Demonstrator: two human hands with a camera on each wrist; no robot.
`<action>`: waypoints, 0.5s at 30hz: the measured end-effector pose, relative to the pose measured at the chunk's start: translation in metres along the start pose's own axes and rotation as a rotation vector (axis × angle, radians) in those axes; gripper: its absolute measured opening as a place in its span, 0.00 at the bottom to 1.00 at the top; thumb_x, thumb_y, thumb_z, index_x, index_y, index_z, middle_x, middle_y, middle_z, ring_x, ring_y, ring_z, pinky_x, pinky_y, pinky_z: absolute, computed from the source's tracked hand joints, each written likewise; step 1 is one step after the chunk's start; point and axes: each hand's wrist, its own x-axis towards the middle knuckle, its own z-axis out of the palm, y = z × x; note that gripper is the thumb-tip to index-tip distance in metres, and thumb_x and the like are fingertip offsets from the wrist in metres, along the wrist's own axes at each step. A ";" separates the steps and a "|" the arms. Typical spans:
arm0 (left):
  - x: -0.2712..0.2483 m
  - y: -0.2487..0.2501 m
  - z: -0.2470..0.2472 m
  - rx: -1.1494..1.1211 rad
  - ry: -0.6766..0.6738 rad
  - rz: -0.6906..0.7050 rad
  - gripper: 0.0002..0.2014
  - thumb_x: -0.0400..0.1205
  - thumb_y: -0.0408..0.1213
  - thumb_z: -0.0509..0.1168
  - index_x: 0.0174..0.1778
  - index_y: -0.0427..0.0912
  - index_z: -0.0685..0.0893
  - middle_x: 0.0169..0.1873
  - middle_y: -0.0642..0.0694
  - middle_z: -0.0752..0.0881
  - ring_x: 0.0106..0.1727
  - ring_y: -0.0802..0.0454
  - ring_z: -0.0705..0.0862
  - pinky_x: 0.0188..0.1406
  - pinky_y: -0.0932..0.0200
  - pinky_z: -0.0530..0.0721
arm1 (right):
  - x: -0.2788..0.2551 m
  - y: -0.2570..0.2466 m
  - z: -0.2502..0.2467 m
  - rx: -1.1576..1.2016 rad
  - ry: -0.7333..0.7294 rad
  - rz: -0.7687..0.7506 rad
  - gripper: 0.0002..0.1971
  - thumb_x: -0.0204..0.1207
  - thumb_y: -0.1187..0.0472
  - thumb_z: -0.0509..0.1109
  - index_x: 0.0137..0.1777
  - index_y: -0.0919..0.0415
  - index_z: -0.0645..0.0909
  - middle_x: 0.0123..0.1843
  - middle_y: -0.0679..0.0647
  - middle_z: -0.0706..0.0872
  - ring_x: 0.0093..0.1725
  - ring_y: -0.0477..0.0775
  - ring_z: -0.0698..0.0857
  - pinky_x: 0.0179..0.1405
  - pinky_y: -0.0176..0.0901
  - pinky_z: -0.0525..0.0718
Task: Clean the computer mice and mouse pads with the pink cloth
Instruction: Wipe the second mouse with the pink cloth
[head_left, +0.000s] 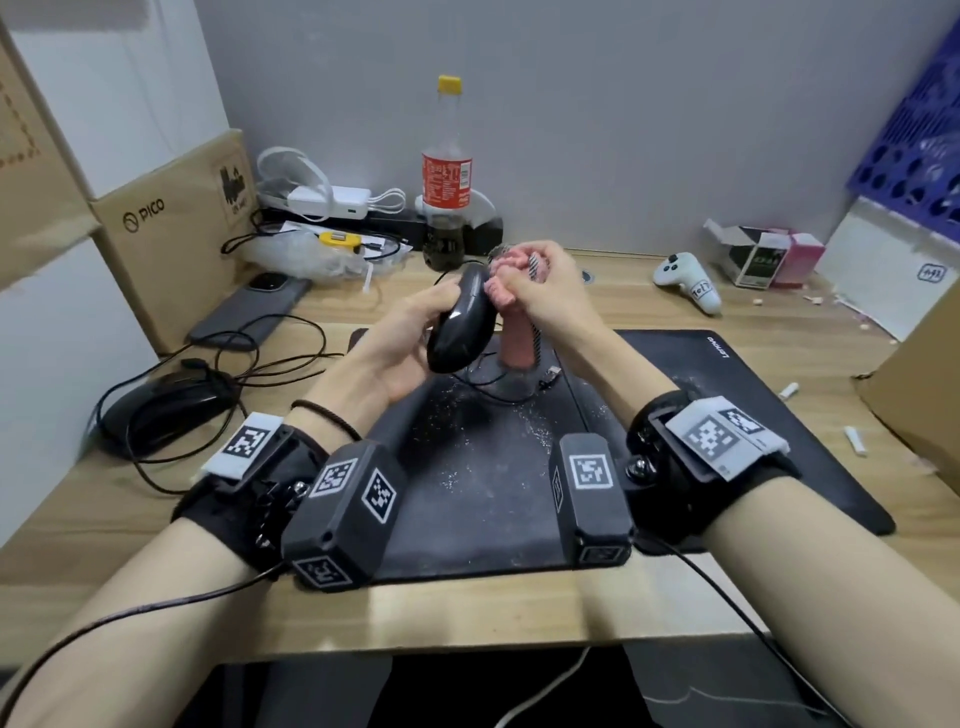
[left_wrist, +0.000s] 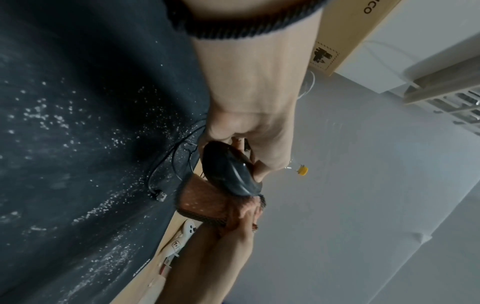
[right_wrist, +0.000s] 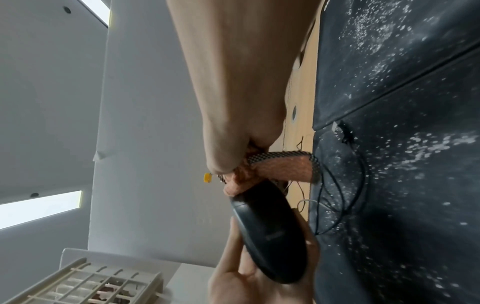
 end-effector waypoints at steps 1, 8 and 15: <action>0.000 -0.002 0.001 0.018 -0.014 0.008 0.11 0.85 0.35 0.58 0.52 0.46 0.86 0.39 0.49 0.88 0.36 0.56 0.86 0.39 0.63 0.86 | 0.005 -0.001 0.000 -0.005 0.061 -0.022 0.09 0.77 0.62 0.72 0.55 0.55 0.79 0.57 0.54 0.87 0.59 0.54 0.85 0.64 0.55 0.83; 0.016 -0.005 -0.001 0.007 0.197 0.044 0.09 0.85 0.38 0.61 0.43 0.44 0.85 0.32 0.48 0.87 0.30 0.57 0.84 0.38 0.61 0.83 | -0.011 -0.005 0.015 -0.110 -0.102 -0.126 0.03 0.75 0.66 0.74 0.47 0.58 0.85 0.39 0.46 0.86 0.38 0.40 0.83 0.44 0.36 0.82; 0.003 -0.010 -0.006 0.032 0.031 0.089 0.11 0.86 0.34 0.58 0.59 0.42 0.84 0.46 0.46 0.88 0.43 0.54 0.86 0.47 0.60 0.85 | 0.013 -0.005 0.015 -0.051 0.105 -0.092 0.04 0.75 0.64 0.72 0.45 0.53 0.84 0.42 0.49 0.89 0.40 0.44 0.87 0.45 0.39 0.86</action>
